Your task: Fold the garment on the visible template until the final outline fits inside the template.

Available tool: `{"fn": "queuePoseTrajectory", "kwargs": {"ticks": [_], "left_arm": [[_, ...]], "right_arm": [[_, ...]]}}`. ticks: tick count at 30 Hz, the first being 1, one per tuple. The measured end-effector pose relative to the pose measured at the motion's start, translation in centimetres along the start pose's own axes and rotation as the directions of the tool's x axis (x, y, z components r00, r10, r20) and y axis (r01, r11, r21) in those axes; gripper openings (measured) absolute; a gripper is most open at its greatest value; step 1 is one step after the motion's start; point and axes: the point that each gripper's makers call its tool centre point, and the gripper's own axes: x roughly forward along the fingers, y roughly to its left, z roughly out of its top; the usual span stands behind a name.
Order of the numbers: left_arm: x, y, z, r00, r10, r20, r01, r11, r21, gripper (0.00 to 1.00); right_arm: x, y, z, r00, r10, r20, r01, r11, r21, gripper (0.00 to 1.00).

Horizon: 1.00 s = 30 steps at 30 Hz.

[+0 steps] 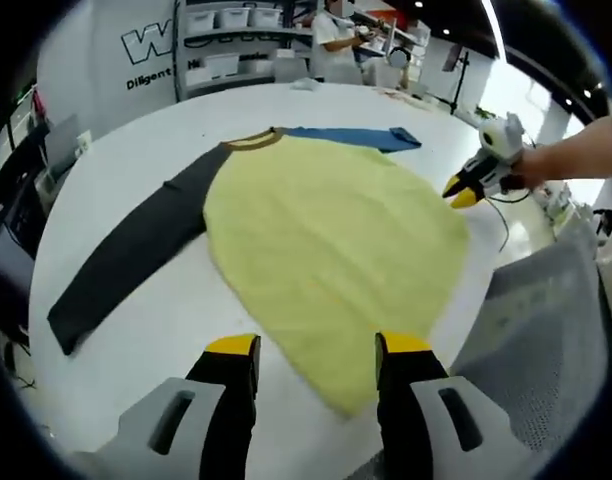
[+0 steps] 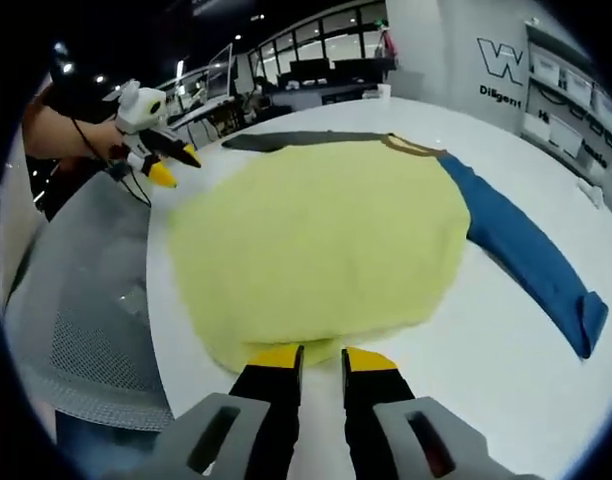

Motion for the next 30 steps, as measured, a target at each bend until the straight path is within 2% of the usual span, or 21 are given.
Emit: {"fn": "queuePoseTrajectory", "kwargs": {"ticks": [3, 5, 8, 9, 10, 12, 20, 25, 30], "left_arm": [[0.0, -0.1, 0.0, 1.000, 0.000, -0.001, 0.000, 1.000, 0.008, 0.52], [-0.1, 0.0, 0.0, 1.000, 0.001, 0.000, -0.001, 1.000, 0.007, 0.52], [-0.2, 0.0, 0.0, 1.000, 0.006, 0.004, -0.006, 1.000, 0.004, 0.51], [-0.2, 0.1, 0.0, 1.000, 0.008, 0.005, -0.008, 1.000, 0.000, 0.51], [-0.1, 0.1, 0.0, 1.000, 0.008, 0.005, -0.008, 1.000, -0.001, 0.50], [-0.1, 0.2, -0.2, 1.000, 0.009, 0.002, -0.009, 1.000, -0.001, 0.50], [0.9, -0.4, -0.7, 1.000, -0.009, -0.024, 0.010, 1.000, 0.022, 0.49], [1.5, -1.0, -1.5, 0.998, -0.023, -0.058, 0.026, 0.999, 0.045, 0.48], [1.7, -1.4, -3.5, 0.990, -0.029, -0.140, 0.042, 0.995, 0.093, 0.46]], "right_arm": [[0.6, -0.2, -0.1, 1.000, 0.003, -0.017, -0.003, 1.000, 0.006, 0.08], [0.7, -0.2, -0.6, 0.999, -0.001, -0.055, 0.001, 1.000, 0.003, 0.05], [0.7, -0.1, -0.6, 0.999, -0.002, -0.046, 0.003, 1.000, 0.011, 0.00], [0.6, 0.0, -0.8, 0.997, -0.007, -0.071, 0.007, 1.000, -0.014, 0.00], [0.6, 0.1, -0.8, 0.998, -0.011, -0.070, 0.009, 0.999, -0.038, 0.00], [0.3, 0.2, -0.9, 0.998, -0.017, -0.067, 0.017, 1.000, -0.001, 0.00], [-1.9, 0.9, -2.3, 0.995, -0.065, -0.071, 0.068, 0.997, 0.037, 0.00], [-3.0, 1.6, -4.1, 0.991, -0.102, -0.082, 0.109, 0.990, 0.086, 0.00], [-3.6, 1.9, -5.3, 0.986, -0.142, -0.092, 0.154, 0.977, 0.148, 0.00]]}}
